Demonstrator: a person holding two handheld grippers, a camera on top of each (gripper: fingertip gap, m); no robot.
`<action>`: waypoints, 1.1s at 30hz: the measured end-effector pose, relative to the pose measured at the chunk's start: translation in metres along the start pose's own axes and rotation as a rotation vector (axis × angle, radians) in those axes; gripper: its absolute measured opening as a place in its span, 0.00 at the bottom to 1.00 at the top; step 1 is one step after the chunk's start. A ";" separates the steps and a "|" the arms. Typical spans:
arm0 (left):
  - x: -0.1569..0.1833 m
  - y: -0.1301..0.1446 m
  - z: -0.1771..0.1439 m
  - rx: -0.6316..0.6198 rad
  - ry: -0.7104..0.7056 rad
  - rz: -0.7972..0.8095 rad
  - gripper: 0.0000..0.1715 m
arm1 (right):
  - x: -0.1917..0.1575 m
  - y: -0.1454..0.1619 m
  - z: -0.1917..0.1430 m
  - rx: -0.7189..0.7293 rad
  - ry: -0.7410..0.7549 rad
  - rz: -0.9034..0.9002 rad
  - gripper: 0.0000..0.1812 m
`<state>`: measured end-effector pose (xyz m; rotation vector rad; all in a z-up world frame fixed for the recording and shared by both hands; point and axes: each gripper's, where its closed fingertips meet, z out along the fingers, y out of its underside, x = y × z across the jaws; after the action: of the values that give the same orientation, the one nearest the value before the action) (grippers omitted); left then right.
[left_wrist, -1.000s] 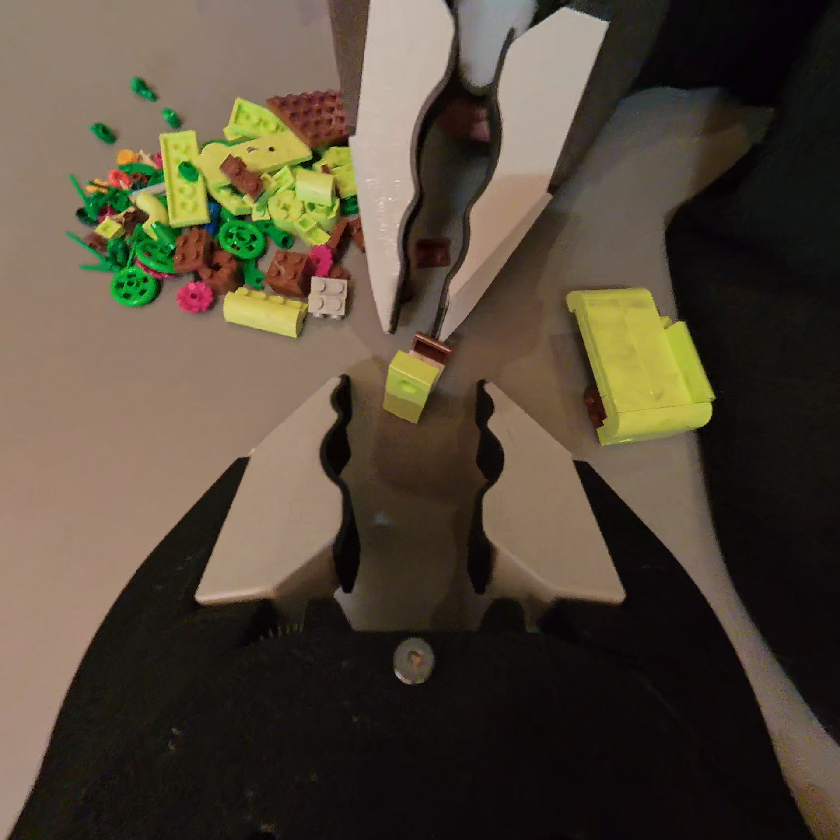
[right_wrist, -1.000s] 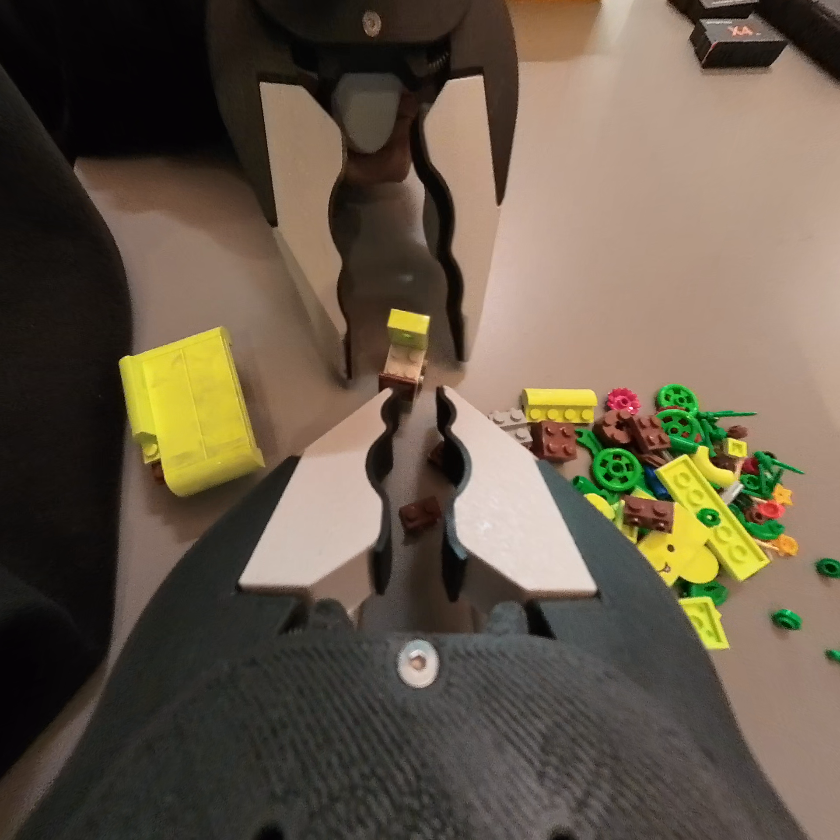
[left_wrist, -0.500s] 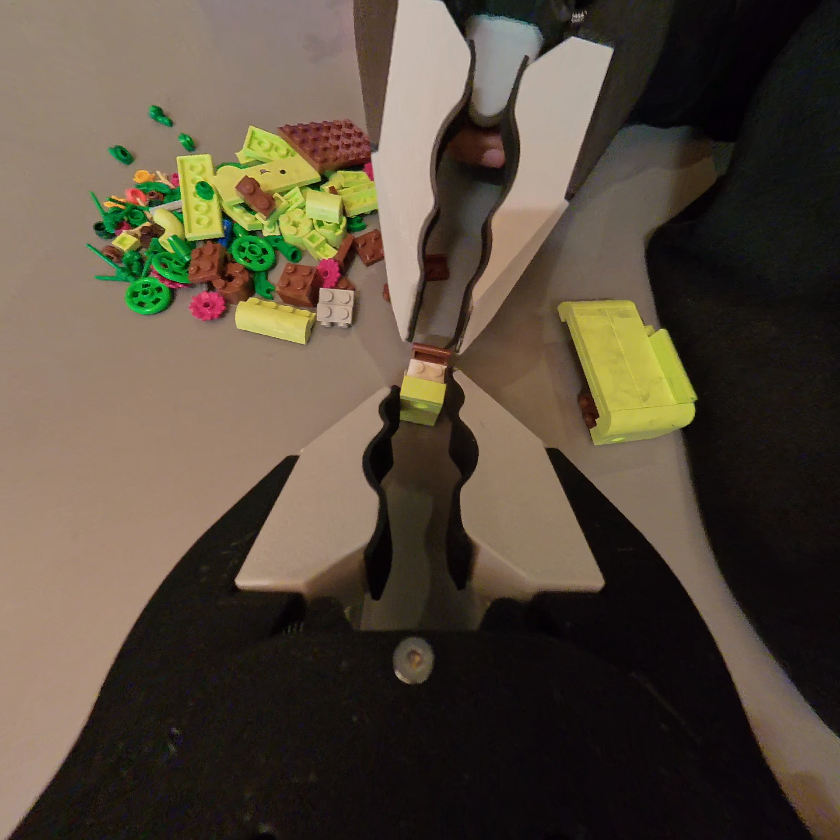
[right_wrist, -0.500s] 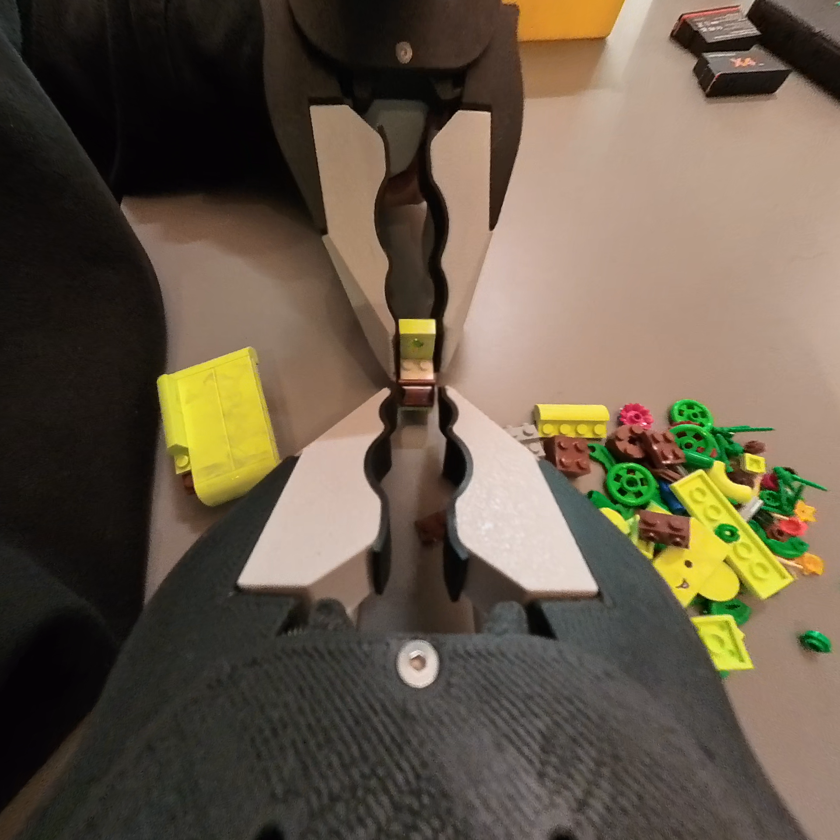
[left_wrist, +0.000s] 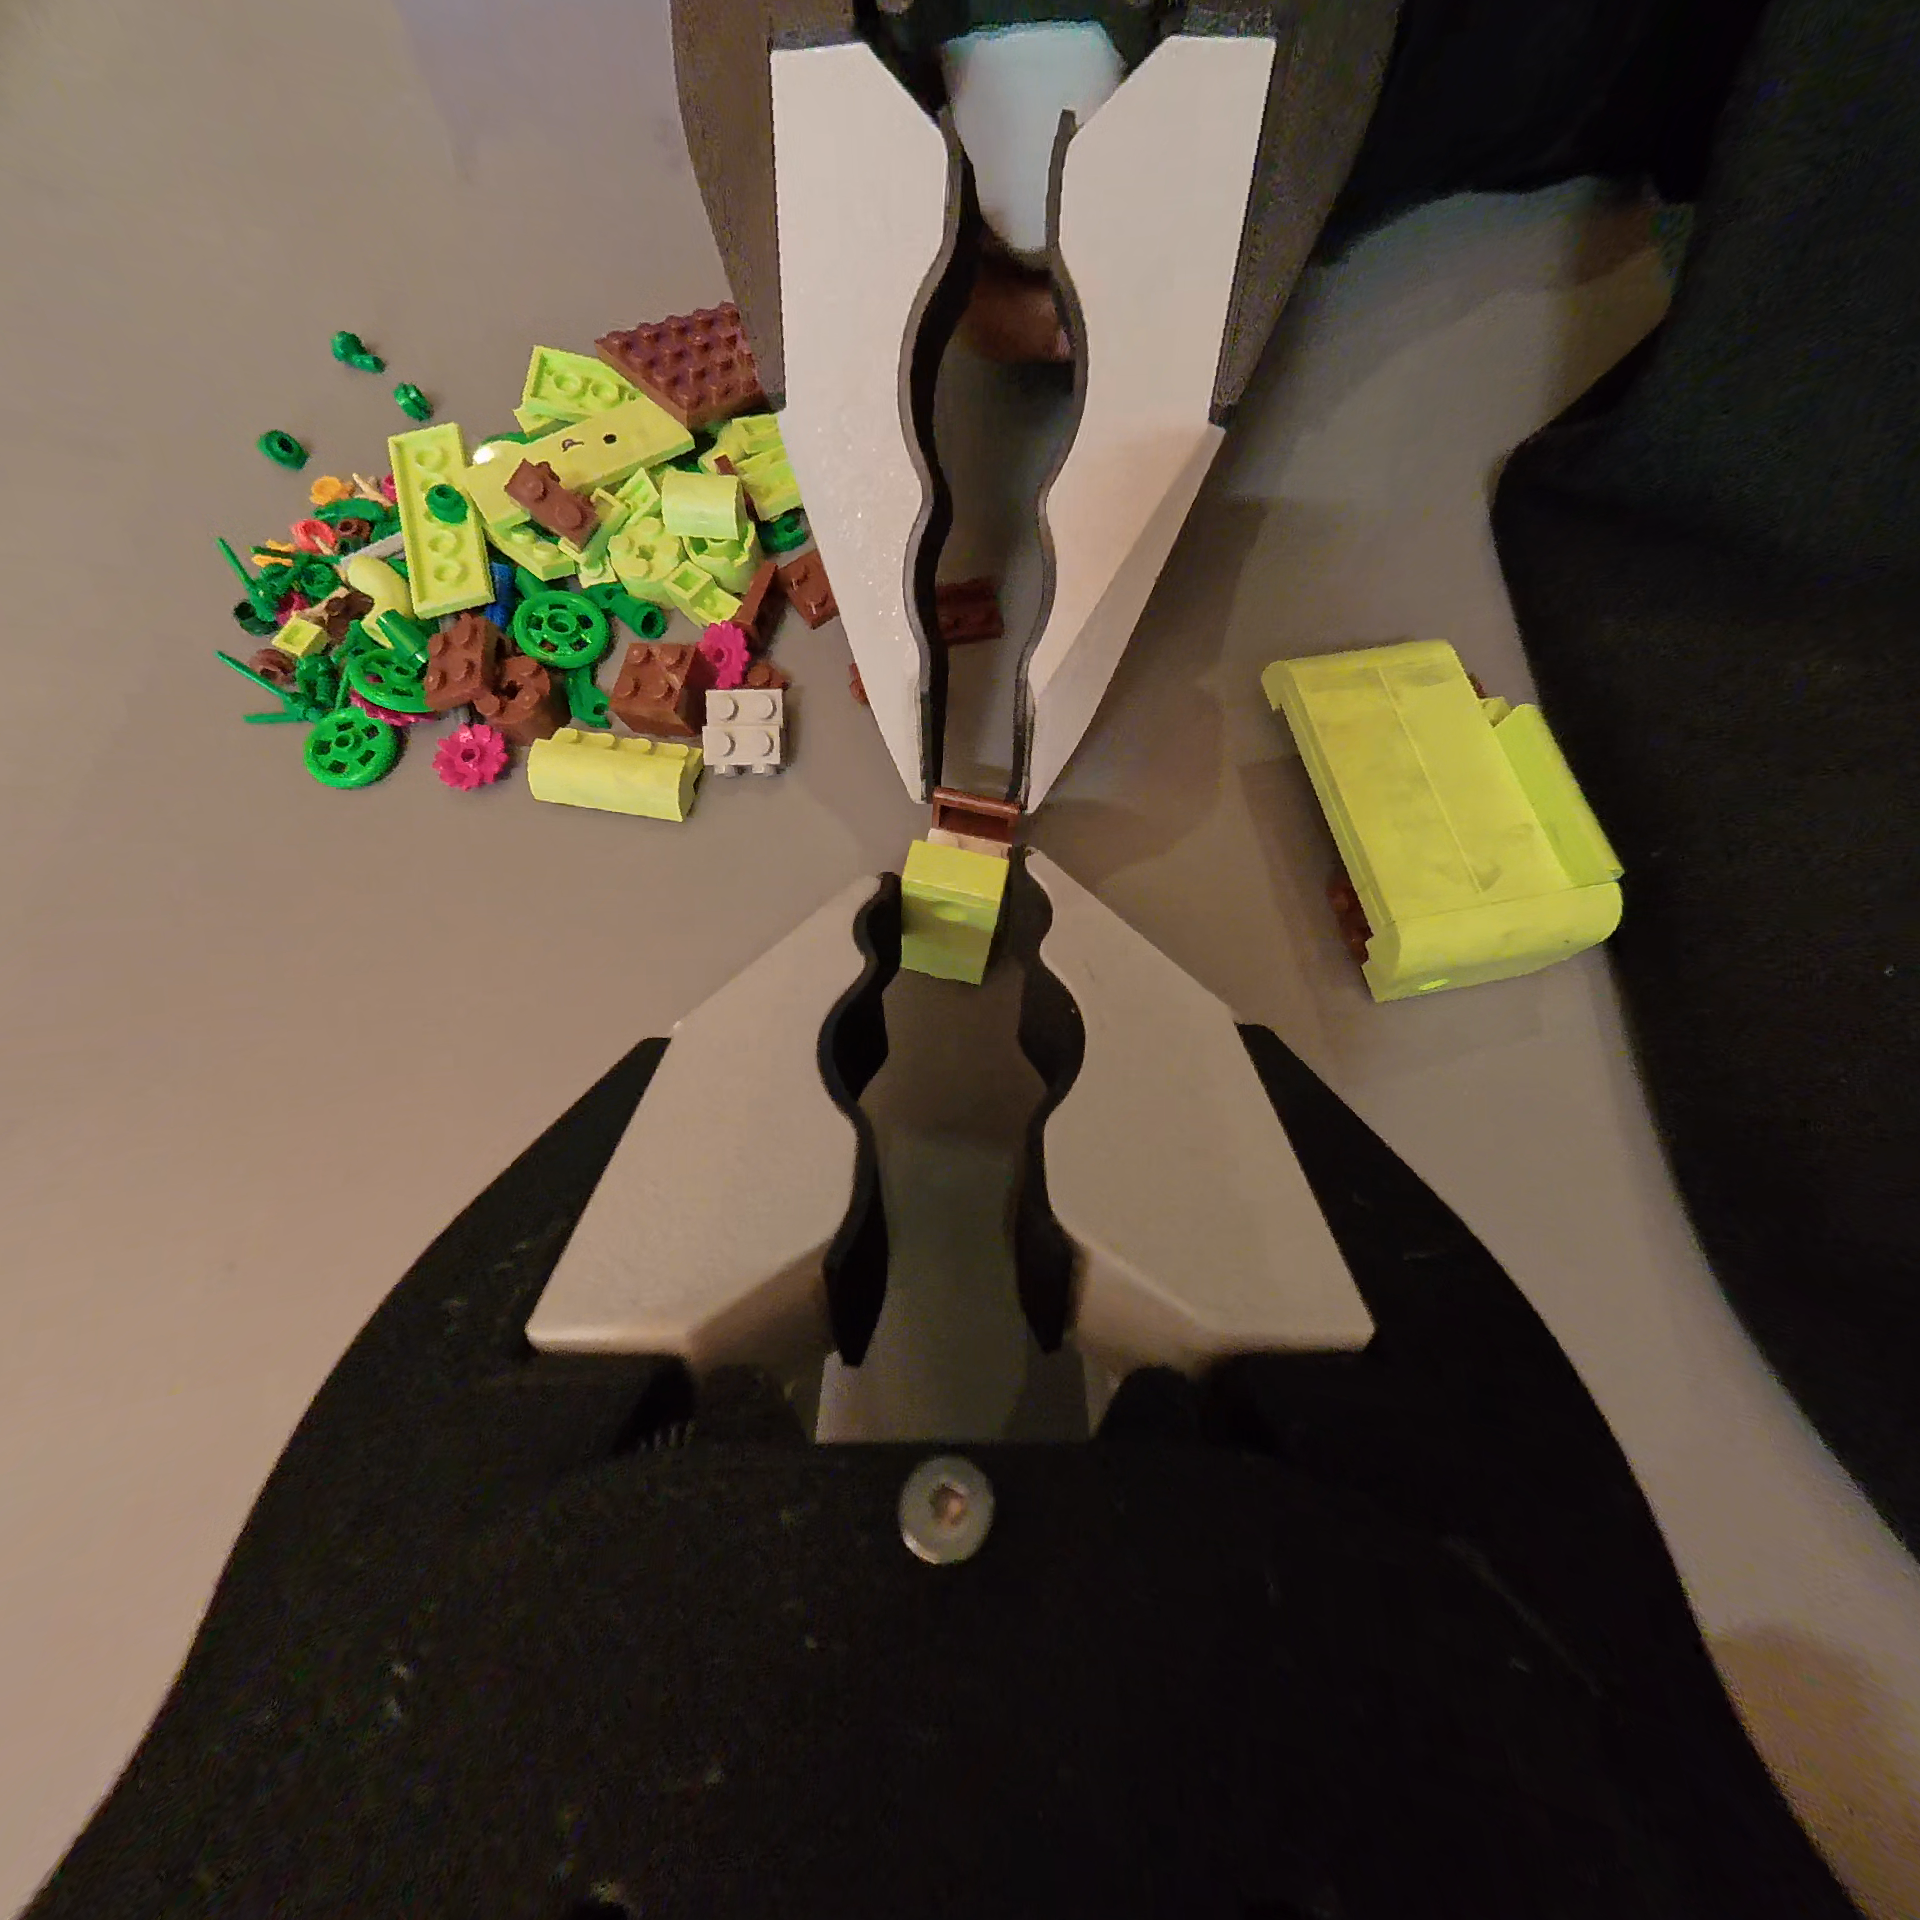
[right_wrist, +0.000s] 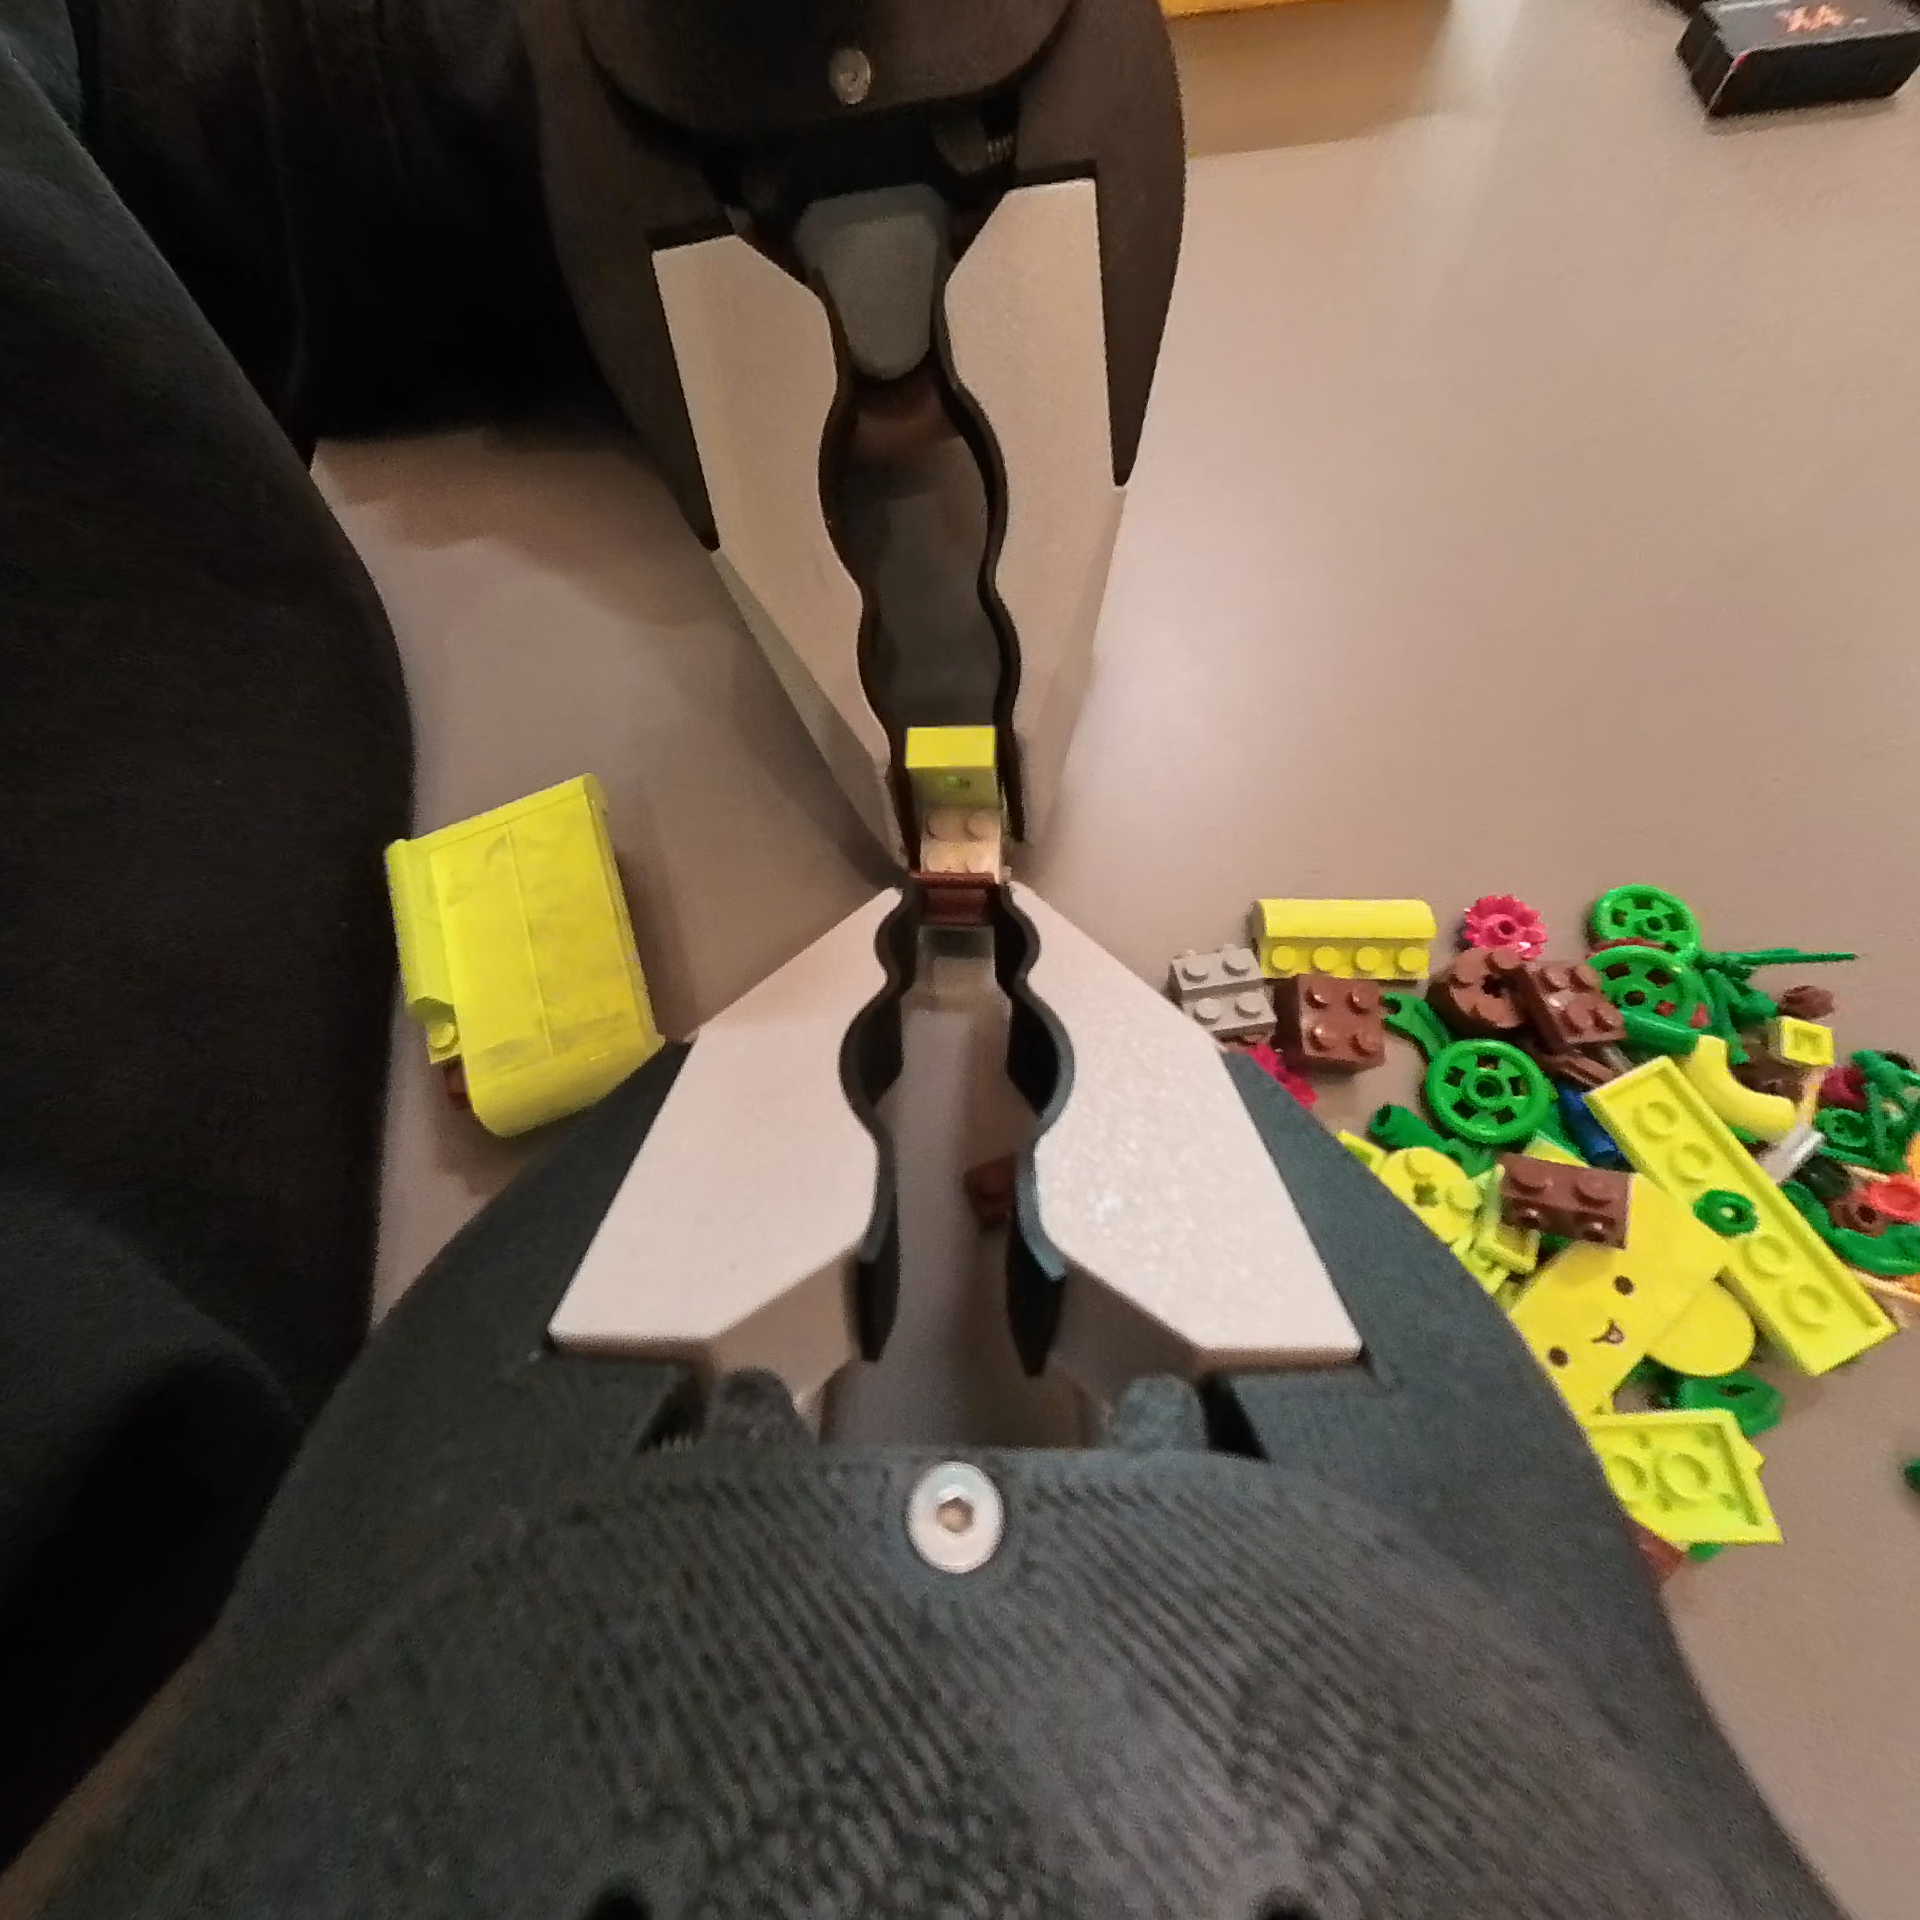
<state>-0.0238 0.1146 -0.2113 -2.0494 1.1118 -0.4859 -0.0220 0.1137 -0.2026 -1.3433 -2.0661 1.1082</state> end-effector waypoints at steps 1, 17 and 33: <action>0.000 0.000 0.000 0.000 0.002 -0.001 0.10 | 0.000 -0.001 -0.001 0.006 0.004 -0.006 0.07; 0.001 -0.001 0.001 -0.002 0.006 0.000 0.09 | 0.001 -0.001 -0.002 0.011 0.016 -0.044 0.14; 0.009 0.001 0.003 -0.066 -0.021 0.076 0.10 | -0.008 -0.046 -0.027 0.288 -0.174 0.155 0.07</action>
<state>-0.0178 0.1083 -0.2146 -2.0557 1.2033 -0.3933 -0.0248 0.1068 -0.1489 -1.3183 -1.8505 1.5725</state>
